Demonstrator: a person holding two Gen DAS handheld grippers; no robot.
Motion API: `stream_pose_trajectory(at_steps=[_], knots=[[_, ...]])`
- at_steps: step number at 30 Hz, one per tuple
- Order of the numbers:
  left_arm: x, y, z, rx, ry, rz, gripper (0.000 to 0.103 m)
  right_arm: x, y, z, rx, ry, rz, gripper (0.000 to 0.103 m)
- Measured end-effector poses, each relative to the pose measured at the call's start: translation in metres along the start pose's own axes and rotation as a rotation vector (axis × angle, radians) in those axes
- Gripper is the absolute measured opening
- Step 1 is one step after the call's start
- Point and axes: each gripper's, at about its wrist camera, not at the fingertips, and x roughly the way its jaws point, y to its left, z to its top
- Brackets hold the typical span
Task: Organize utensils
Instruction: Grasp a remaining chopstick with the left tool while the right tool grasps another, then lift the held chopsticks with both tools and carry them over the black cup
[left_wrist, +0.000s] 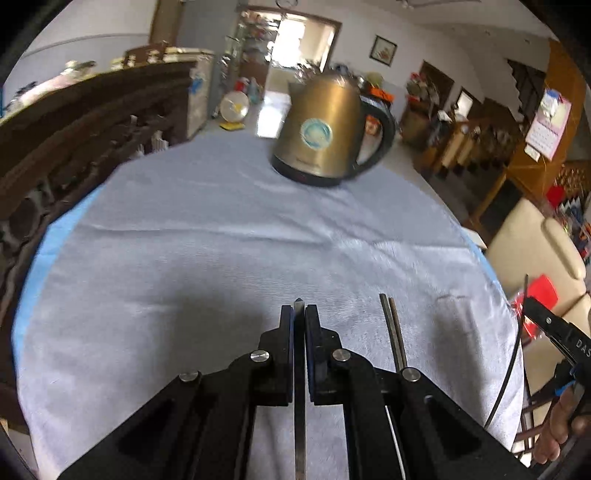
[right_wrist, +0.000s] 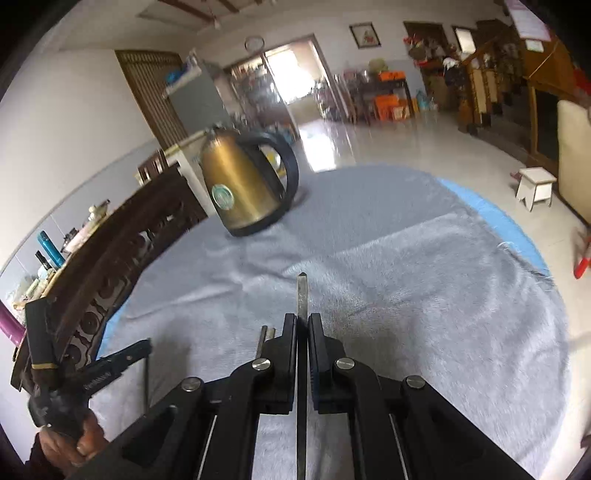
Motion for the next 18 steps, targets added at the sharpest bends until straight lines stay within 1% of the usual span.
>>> stream_pose_trajectory(at_steps=[1, 3, 6, 12, 18], knots=[[-0.012, 0.003, -0.002, -0.009, -0.02, 0.008, 0.006, -0.005, 0.001, -0.002, 0.002, -0.01, 0.001, 0.007], [-0.023, 0.006, -0.004, -0.021, -0.05, 0.017, 0.006, -0.023, 0.006, -0.005, 0.001, -0.045, 0.001, 0.007], [-0.056, 0.008, -0.009, -0.031, -0.117, 0.032, 0.006, -0.054, 0.013, -0.009, -0.013, -0.108, -0.001, 0.007], [-0.108, 0.004, -0.015, -0.059, -0.222, -0.007, 0.005, -0.109, 0.024, -0.019, -0.026, -0.236, -0.007, 0.007], [-0.146, -0.009, -0.026, -0.066, -0.293, -0.064, 0.005, -0.156, 0.034, -0.033, -0.023, -0.35, -0.024, 0.007]])
